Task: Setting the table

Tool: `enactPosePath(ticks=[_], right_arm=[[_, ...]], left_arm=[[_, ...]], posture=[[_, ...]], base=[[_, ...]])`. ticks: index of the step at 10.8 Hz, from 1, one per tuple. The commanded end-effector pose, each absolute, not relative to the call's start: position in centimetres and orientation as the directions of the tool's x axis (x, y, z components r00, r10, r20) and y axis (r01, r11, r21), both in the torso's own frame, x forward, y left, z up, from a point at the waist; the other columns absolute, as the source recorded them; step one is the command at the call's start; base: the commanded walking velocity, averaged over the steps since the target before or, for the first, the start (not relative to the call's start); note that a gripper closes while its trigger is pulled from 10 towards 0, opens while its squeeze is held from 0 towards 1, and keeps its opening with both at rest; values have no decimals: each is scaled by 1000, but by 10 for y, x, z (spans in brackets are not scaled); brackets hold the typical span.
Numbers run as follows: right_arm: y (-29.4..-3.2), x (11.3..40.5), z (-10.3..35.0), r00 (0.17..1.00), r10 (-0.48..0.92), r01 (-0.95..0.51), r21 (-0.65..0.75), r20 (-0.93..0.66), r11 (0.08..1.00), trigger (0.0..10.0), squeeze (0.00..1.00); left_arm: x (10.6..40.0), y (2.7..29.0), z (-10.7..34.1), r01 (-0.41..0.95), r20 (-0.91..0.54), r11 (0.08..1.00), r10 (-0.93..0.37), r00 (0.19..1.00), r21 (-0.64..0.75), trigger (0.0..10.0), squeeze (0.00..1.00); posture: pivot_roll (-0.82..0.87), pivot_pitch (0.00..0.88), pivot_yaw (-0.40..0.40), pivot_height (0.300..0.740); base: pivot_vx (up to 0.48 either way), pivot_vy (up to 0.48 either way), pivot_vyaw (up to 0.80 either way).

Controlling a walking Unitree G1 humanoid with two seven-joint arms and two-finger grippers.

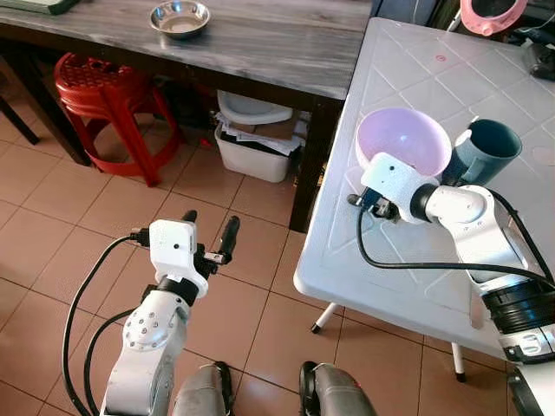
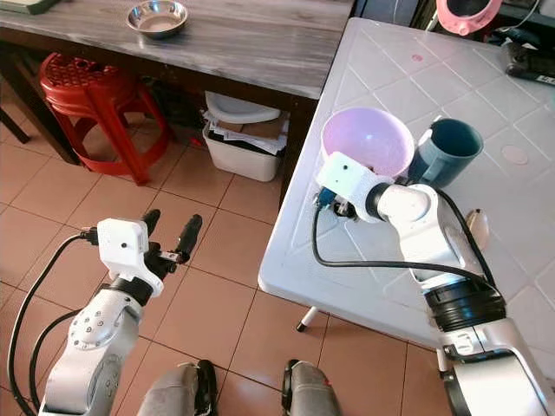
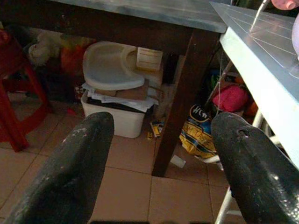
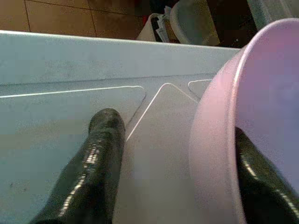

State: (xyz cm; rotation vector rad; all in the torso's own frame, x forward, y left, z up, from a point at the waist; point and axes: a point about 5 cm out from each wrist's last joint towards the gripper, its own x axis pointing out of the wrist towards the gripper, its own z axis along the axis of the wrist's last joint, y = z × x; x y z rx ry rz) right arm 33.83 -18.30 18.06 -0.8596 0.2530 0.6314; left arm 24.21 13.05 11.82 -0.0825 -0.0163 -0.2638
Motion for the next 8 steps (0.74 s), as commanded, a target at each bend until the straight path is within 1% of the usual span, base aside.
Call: enactPosePath(ticks=[1,2,3,4,5,6,7,8], right_arm=[[-192,335,171,783,374,-622,-606,-497,496,0,0],[-193,332,166,781,374,-624,-596,-501,505,0,0],[-192,330,162,776,376,-630,-589,-506,506,0,0],[-193,329,160,774,374,-632,-586,-511,508,0,0],[-193,328,158,768,375,-638,-580,-519,506,0,0],[-192,327,156,762,379,-647,-578,-526,497,0,0],[-192,326,155,756,380,-654,-579,-533,487,0,0],[-192,327,155,758,378,-651,-580,-531,490,0,0]], left_arm=[[238,128,116,294,27,951,-293,956,-98,10000,0],[235,119,129,394,113,910,-380,918,-134,10000,0],[233,115,134,448,140,880,-430,892,-156,10000,0],[232,113,134,489,141,860,-471,871,-146,10000,0],[232,111,135,517,142,850,-502,853,-102,10000,0],[231,107,136,565,140,820,-551,823,-96,10000,0],[224,103,131,643,102,762,-636,765,-78,10000,0],[219,100,126,690,64,723,-687,724,-39,10000,0]], posture=[[-38,211,-32,740],[-39,214,-27,740],[-39,213,-24,740],[-38,209,-24,740],[-34,208,-27,740],[-33,207,-28,740],[-36,207,-25,740],[-37,207,-24,740]], base=[[0,0,0],[0,0,0],[0,0,0],[0,0,0],[0,0,0],[0,0,0],[0,0,0],[0,0,0]])
